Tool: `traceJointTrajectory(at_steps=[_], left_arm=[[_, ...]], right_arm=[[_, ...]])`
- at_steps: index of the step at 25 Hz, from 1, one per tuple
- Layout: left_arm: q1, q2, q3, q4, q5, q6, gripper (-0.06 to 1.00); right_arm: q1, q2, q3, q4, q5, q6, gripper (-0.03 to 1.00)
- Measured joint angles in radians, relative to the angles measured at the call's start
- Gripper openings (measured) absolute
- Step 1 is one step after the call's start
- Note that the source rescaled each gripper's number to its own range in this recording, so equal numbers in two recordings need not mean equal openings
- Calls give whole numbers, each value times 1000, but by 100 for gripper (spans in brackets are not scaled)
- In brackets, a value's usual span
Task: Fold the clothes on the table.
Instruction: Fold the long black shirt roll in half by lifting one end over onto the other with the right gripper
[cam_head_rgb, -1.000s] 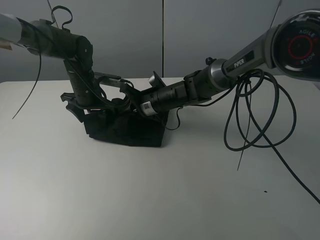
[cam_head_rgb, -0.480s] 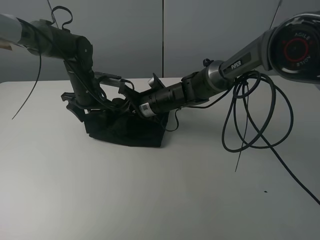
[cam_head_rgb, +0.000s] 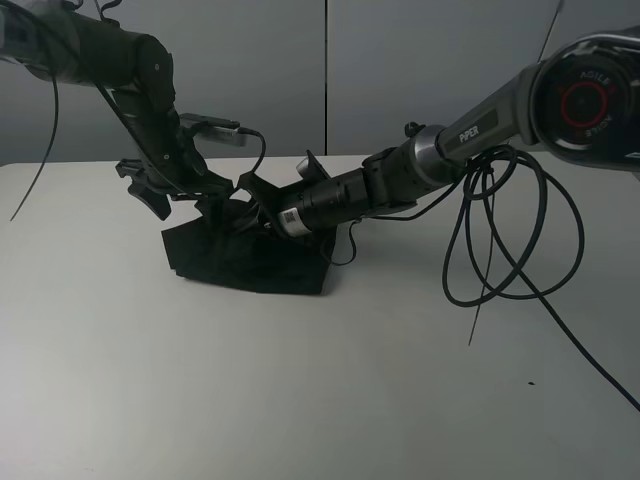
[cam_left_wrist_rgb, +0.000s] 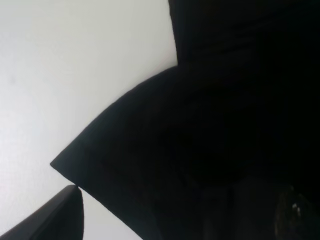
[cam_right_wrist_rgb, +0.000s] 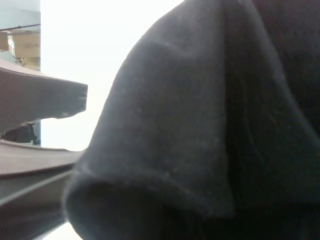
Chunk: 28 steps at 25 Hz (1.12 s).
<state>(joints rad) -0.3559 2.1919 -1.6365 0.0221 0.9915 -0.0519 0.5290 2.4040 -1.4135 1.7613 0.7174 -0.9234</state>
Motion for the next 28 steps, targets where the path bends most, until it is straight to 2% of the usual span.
traceJointTrajectory(at_steps=[4, 10, 12, 15, 17, 23, 28], left_arm=[[0, -24, -36, 2, 49, 2, 99], [0, -62, -177, -2, 129, 12, 99], [0, -63, -217, -2, 160, 19, 99], [0, -63, -264, -2, 198, 23, 99], [0, -63, -281, -2, 208, 27, 99], [0, -63, -290, -2, 224, 44, 99], [0, -63, -290, -2, 226, 52, 99]], right_arm=[[0, 0, 0, 0, 0, 4, 13], [0, 2, 0, 0, 8, 7, 14], [0, 2, 0, 0, 24, 30, 23], [0, 4, -2, 0, 44, 48, 46], [0, 4, -12, 0, 70, 52, 54], [0, 17, -88, -9, 189, 78, 56], [2, 17, -128, -14, 224, 95, 57]])
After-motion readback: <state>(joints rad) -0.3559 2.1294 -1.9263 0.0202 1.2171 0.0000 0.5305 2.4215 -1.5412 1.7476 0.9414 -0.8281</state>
